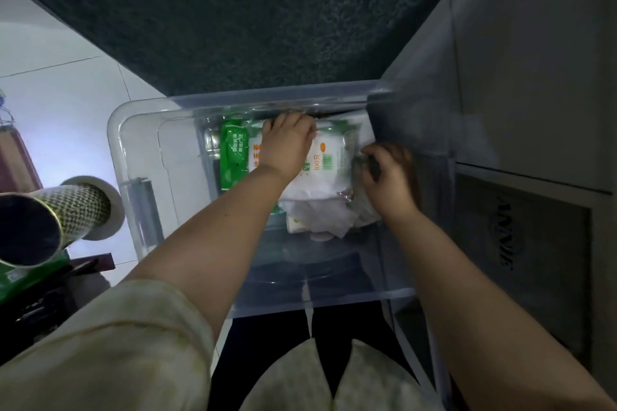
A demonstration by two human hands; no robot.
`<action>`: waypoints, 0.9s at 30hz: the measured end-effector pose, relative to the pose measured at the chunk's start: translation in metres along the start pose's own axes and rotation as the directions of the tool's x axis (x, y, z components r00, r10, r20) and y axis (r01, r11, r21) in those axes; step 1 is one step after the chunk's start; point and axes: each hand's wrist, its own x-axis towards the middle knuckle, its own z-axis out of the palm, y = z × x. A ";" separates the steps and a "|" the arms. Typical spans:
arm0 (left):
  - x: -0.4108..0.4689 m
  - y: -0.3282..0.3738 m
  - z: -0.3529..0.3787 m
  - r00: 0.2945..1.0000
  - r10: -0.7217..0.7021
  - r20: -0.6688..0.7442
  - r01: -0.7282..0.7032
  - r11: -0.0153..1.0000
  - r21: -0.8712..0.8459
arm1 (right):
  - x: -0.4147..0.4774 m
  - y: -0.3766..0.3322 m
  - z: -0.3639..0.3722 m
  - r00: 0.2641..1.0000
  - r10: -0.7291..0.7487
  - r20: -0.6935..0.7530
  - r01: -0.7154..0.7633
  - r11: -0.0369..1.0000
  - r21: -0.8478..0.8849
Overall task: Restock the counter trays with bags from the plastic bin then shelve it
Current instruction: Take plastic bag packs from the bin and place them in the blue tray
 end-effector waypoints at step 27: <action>-0.081 0.051 -0.068 0.996 0.047 0.082 -0.069 0.955 0.288 | -0.022 -0.050 -0.095 0.947 -0.214 0.240 0.220 0.975 0.001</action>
